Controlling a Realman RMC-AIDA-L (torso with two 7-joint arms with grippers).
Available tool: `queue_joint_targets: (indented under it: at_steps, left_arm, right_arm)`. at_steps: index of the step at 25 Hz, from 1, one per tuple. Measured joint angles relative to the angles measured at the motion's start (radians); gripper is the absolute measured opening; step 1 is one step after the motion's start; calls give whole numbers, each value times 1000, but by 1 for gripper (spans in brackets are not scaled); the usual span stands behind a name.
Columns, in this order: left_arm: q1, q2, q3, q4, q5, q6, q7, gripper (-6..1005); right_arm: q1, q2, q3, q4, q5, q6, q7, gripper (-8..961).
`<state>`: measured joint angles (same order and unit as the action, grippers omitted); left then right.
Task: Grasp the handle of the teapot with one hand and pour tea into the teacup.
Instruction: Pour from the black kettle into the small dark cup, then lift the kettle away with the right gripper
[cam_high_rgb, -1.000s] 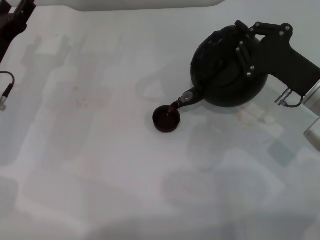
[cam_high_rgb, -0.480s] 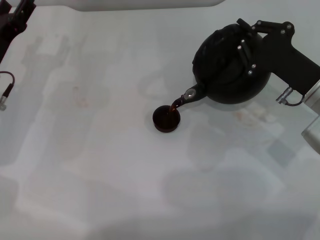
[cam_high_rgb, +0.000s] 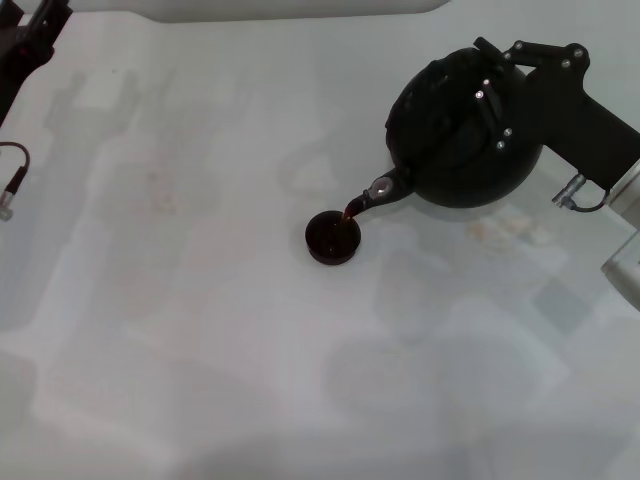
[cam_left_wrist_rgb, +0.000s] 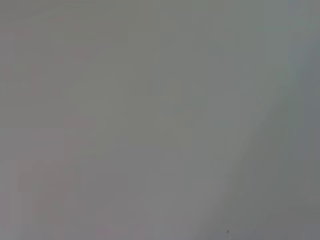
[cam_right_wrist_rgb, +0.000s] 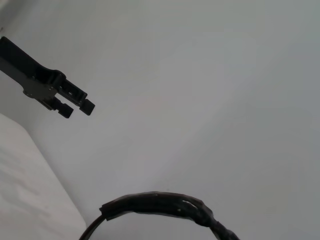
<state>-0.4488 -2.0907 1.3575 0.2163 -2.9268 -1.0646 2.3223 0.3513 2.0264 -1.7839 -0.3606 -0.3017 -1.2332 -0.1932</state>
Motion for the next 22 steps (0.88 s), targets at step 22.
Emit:
queue_joint_targets:
  at_steps: [22]
  left_arm:
    - [1,2,0,-2,0,0,0,801]
  right_arm:
    - [0,-1,-3,10,-2,0,81,111]
